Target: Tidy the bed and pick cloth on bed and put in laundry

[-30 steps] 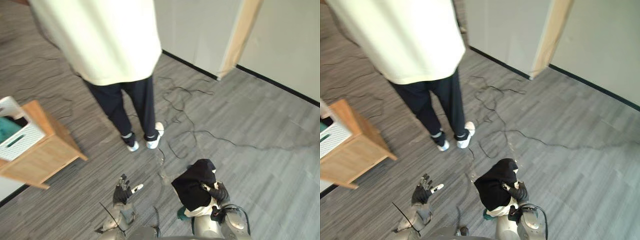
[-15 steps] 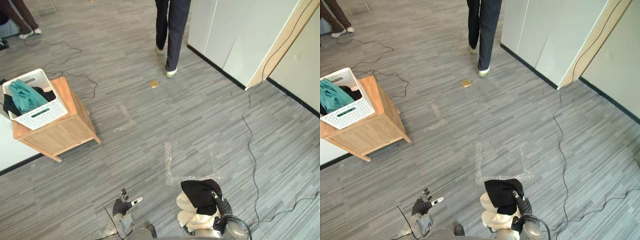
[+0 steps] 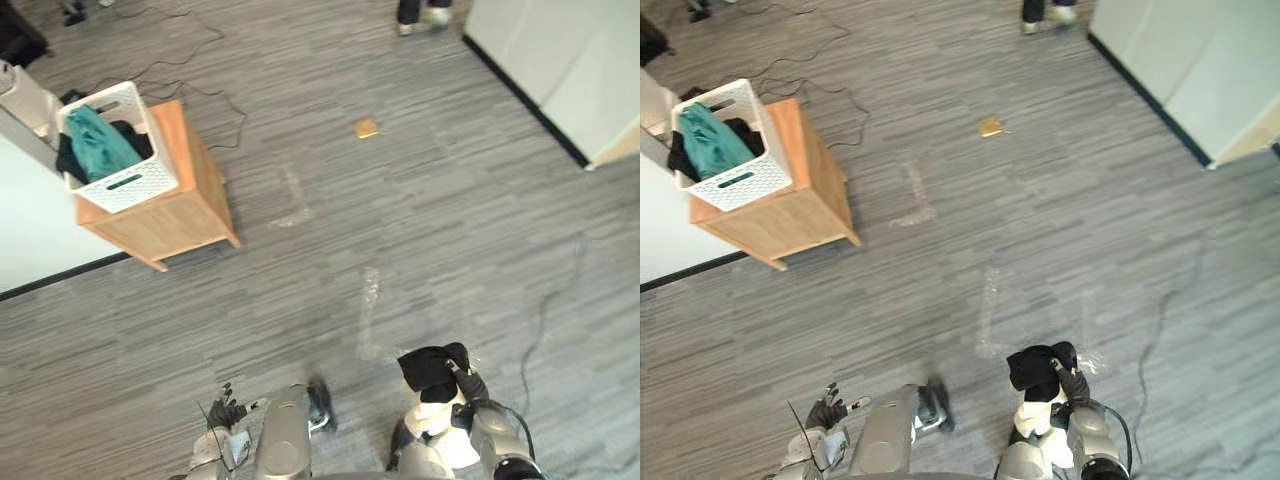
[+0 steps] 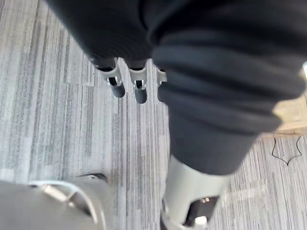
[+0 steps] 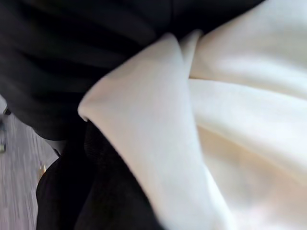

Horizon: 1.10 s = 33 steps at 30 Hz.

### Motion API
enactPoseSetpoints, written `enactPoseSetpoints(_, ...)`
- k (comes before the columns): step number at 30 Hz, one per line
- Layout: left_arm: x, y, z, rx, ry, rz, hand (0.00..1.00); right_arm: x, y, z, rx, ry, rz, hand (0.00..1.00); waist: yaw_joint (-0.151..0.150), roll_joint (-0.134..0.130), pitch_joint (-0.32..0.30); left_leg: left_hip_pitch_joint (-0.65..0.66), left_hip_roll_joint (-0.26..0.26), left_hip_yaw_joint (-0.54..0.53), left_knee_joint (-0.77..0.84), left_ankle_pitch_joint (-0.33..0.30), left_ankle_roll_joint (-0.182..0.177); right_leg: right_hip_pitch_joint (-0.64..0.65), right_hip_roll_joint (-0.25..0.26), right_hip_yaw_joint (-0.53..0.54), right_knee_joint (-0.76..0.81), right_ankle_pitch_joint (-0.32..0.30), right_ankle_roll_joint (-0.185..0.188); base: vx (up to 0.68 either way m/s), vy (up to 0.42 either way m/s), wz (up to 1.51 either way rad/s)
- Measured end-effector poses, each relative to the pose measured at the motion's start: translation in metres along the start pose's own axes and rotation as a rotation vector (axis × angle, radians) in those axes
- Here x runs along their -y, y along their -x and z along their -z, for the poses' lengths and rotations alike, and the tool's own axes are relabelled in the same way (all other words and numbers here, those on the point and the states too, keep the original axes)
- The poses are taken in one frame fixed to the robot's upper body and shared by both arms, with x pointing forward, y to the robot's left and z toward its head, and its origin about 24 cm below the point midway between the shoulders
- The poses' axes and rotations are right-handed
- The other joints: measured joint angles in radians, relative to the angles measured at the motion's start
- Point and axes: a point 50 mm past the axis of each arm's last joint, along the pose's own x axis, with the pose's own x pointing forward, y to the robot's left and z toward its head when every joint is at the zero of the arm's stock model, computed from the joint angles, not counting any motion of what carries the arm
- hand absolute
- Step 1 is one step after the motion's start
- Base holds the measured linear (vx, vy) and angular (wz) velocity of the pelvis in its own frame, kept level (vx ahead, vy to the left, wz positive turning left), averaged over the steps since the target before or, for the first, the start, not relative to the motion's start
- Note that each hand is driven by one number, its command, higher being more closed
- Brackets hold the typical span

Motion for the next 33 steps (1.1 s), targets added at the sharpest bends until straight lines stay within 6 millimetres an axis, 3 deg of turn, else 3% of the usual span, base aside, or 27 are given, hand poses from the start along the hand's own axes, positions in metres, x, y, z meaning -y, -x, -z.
enactPoseSetpoints(1, 0.002, 0.000, 0.001, -0.007, 0.013, 0.001, 0.00, -0.001, -0.001, -0.002, 0.007, -0.012, 0.002, 1.00, -0.006, -0.010, 0.000, 0.038, -0.033, -0.011, -0.004, -0.026, 0.014, -0.007, -0.042, 0.010, 0.112, -0.010, 0.030, 0.57, 0.121, 0.51)
enactPoseSetpoints(2, 0.003, 0.001, 0.003, -0.010, 0.018, 0.005, 0.00, 0.001, -0.001, -0.003, 0.009, -0.022, 0.010, 1.00, -0.008, -0.009, 0.000, 0.069, -0.045, -0.015, -0.012, -0.038, 0.015, -0.023, -0.063, 0.015, 0.205, -0.010, 0.037, 0.56, 0.163, 0.53)
enactPoseSetpoints(3, 0.002, 0.001, 0.004, -0.013, 0.019, 0.004, 0.00, 0.005, 0.001, -0.003, 0.019, -0.034, 0.022, 1.00, -0.015, -0.009, 0.000, 0.144, -0.069, -0.033, -0.047, -0.056, 0.016, -0.076, -0.101, 0.052, 0.432, 0.030, 0.081, 0.53, 0.156, 0.59)
enactPoseSetpoints(4, -0.002, 0.001, 0.001, -0.001, 0.014, -0.003, 0.00, 0.007, 0.007, -0.007, 0.065, -0.039, 0.015, 1.00, -0.033, -0.011, -0.001, 0.225, -0.085, -0.074, -0.096, -0.069, 0.007, -0.151, -0.102, 0.113, 0.699, 0.051, 0.069, 0.52, 0.130, 0.64)
enactPoseSetpoints(5, -0.004, 0.001, -0.002, 0.006, 0.008, -0.005, 0.00, 0.009, 0.010, -0.009, 0.090, -0.048, 0.001, 1.00, -0.046, -0.011, -0.001, 0.264, -0.090, -0.091, -0.123, -0.070, 0.004, -0.189, -0.101, 0.131, 0.816, 0.045, 0.052, 0.50, 0.058, 0.70)
enactPoseSetpoints(6, -0.007, 0.001, -0.006, 0.027, 0.000, -0.006, 0.00, 0.012, 0.017, -0.010, 0.126, -0.064, -0.019, 1.00, -0.072, -0.010, -0.001, 0.324, -0.093, -0.126, -0.159, -0.071, 0.003, -0.240, -0.092, 0.132, 0.948, 0.025, 0.015, 0.61, -0.027, 0.83)
enactPoseSetpoints(7, -0.010, 0.002, -0.013, 0.061, -0.023, 0.007, 0.00, 0.017, 0.030, -0.006, 0.165, -0.094, -0.018, 1.00, -0.111, -0.011, -0.004, 0.407, -0.090, -0.180, -0.209, -0.071, 0.002, -0.321, -0.074, 0.120, 1.038, -0.015, -0.053, 0.60, -0.063, 0.85)
enactPoseSetpoints(9, -0.008, 0.002, -0.024, 0.106, -0.029, 0.022, 0.00, 0.017, 0.040, -0.002, 0.185, -0.122, -0.008, 1.00, -0.144, -0.016, -0.007, 0.455, -0.077, -0.213, -0.225, -0.076, -0.006, -0.403, -0.068, 0.103, 1.009, -0.039, -0.081, 0.43, -0.129, 0.80)
enactPoseSetpoints(11, 0.003, 0.003, -0.033, 0.150, -0.018, 0.056, 0.00, 0.012, 0.048, 0.004, 0.181, -0.146, -0.017, 1.00, -0.174, -0.005, -0.006, 0.516, -0.028, -0.240, -0.228, -0.103, -0.054, -0.524, -0.034, 0.105, 0.835, -0.065, -0.087, 0.50, -0.255, 0.58)
enactPoseSetpoints(12, 0.008, 0.003, -0.033, 0.151, -0.015, 0.070, 0.00, 0.009, 0.049, 0.004, 0.180, -0.153, -0.023, 1.00, -0.176, 0.005, -0.006, 0.528, -0.011, -0.242, -0.228, -0.110, -0.066, -0.547, -0.017, 0.112, 0.759, -0.063, -0.088, 0.56, -0.362, 0.37)
enactPoseSetpoints(13, 0.020, 0.001, -0.035, 0.160, -0.018, 0.090, 0.00, 0.000, 0.051, -0.002, 0.210, -0.155, -0.052, 1.00, -0.178, 0.021, -0.005, 0.552, 0.033, -0.257, -0.228, -0.131, -0.107, -0.577, 0.040, 0.156, 0.460, -0.013, -0.075, 0.39, -0.290, 0.33)
enactPoseSetpoints(15, 0.033, -0.002, -0.038, 0.165, -0.019, 0.108, 0.00, -0.009, 0.057, -0.014, 0.267, -0.159, -0.082, 1.00, -0.185, 0.013, -0.014, 0.569, 0.059, -0.285, -0.228, -0.152, -0.160, -0.563, 0.070, 0.228, 0.120, 0.119, -0.042, 0.61, -0.476, 0.63)
enactPoseSetpoints(16, 0.036, -0.003, -0.036, 0.154, -0.023, 0.102, 0.00, -0.014, 0.063, -0.019, 0.301, -0.161, -0.103, 1.00, -0.193, 0.004, -0.019, 0.602, 0.081, -0.301, -0.232, -0.175, -0.222, -0.548, 0.080, 0.293, -0.018, 0.274, -0.050, 0.62, -0.493, 0.79)
enactPoseSetpoints(17, 0.041, -0.002, -0.031, 0.134, -0.017, 0.100, 0.00, -0.018, 0.063, -0.023, 0.315, -0.145, -0.117, 1.00, -0.196, 0.017, -0.022, 0.622, 0.116, -0.308, -0.230, -0.182, -0.244, -0.526, 0.105, 0.313, -0.002, 0.436, -0.060, 0.70, -0.532, 0.49)
enactPoseSetpoints(18, 0.053, -0.001, -0.026, 0.115, -0.010, 0.122, 0.00, -0.024, 0.059, -0.036, 0.355, -0.118, -0.134, 1.00, -0.185, 0.063, -0.019, 0.622, 0.172, -0.303, -0.207, -0.127, -0.296, -0.548, 0.157, 0.301, 0.098, 0.358, -0.095, 0.54, -0.429, 0.21)
enactPoseSetpoints(19, 0.058, -0.001, -0.025, 0.111, -0.012, 0.130, 0.00, -0.024, 0.059, -0.039, 0.367, -0.107, -0.132, 1.00, -0.179, 0.063, -0.018, 0.613, 0.181, -0.309, -0.169, -0.089, -0.304, -0.565, 0.162, 0.295, 0.178, 0.310, -0.098, 0.62, -0.545, 0.26)
enactPoseSetpoints(20, 0.063, 0.002, -0.019, 0.100, 0.006, 0.132, 0.00, -0.026, 0.063, -0.039, 0.380, -0.087, -0.135, 1.00, -0.172, 0.057, -0.016, 0.584, 0.206, -0.329, -0.024, -0.018, -0.281, -0.545, 0.162, 0.274, 0.288, 0.219, -0.120, 0.42, -0.409, 0.55)
enactPoseSetpoints(22, 0.062, 0.014, -0.010, 0.110, 0.047, 0.128, 0.00, -0.033, 0.075, -0.048, 0.454, -0.013, -0.179, 1.00, -0.161, 0.057, -0.013, 0.412, 0.287, -0.372, 0.389, 0.120, -0.201, -0.436, 0.157, 0.209, 0.319, 0.098, -0.153, 0.51, -0.403, 0.68)
enactPoseSetpoints(23, 0.061, 0.018, -0.007, 0.113, 0.058, 0.137, 0.00, -0.033, 0.079, -0.055, 0.505, 0.014, -0.181, 1.00, -0.143, 0.064, -0.010, 0.294, 0.324, -0.361, 0.602, 0.096, -0.171, -0.377, 0.165, 0.180, 0.297, 0.068, -0.166, 0.54, -0.377, 0.49)
enactPoseSetpoints(24, 0.060, 0.020, -0.005, 0.111, 0.063, 0.139, 0.00, -0.032, 0.080, -0.058, 0.525, 0.019, -0.176, 1.00, -0.136, 0.060, -0.006, 0.247, 0.331, -0.347, 0.664, 0.080, -0.148, -0.346, 0.167, 0.170, 0.282, 0.057, -0.171, 0.40, -0.281, 0.36)
enactPoseSetpoints(25, 0.057, 0.024, -0.001, 0.105, 0.071, 0.145, 0.00, -0.031, 0.079, -0.062, 0.541, 0.031, -0.170, 1.00, -0.123, 0.055, 0.002, 0.192, 0.331, -0.318, 0.716, 0.050, -0.147, -0.294, 0.168, 0.159, 0.257, 0.037, -0.183, 0.37, -0.203, 0.33)
enactPoseSetpoints(26, 0.053, 0.028, 0.004, 0.098, 0.078, 0.147, 0.00, -0.029, 0.079, -0.063, 0.549, 0.048, -0.164, 1.00, -0.110, 0.056, 0.003, 0.145, 0.324, -0.281, 0.725, 0.018, -0.148, -0.250, 0.168, 0.145, 0.230, 0.023, -0.181, 0.35, -0.127, 0.48)
enactPoseSetpoints(29, 0.048, 0.034, 0.012, 0.085, 0.080, 0.163, 0.00, -0.020, 0.077, -0.066, 0.556, 0.093, -0.145, 1.00, -0.084, 0.067, 0.005, 0.016, 0.231, -0.183, 0.593, -0.056, -0.156, -0.157, 0.133, 0.093, 0.196, -0.031, -0.153, 0.32, -0.031, 0.52)
enactPoseSetpoints(32, 0.043, 0.035, 0.011, 0.092, 0.079, 0.160, 0.00, -0.013, 0.074, -0.071, 0.562, 0.112, -0.130, 1.00, -0.084, 0.071, 0.005, -0.012, 0.146, -0.045, 0.235, -0.052, -0.158, -0.083, 0.082, 0.052, 0.154, -0.070, -0.098, 0.50, 0.102, 0.44)
enactPoseSetpoints(33, 0.042, 0.036, 0.012, 0.088, 0.079, 0.157, 0.00, -0.010, 0.073, -0.072, 0.567, 0.115, -0.120, 1.00, -0.085, 0.078, 0.000, -0.001, 0.124, 0.023, 0.068, -0.022, -0.159, -0.058, 0.070, 0.039, 0.147, -0.092, -0.063, 0.54, 0.176, 0.26)
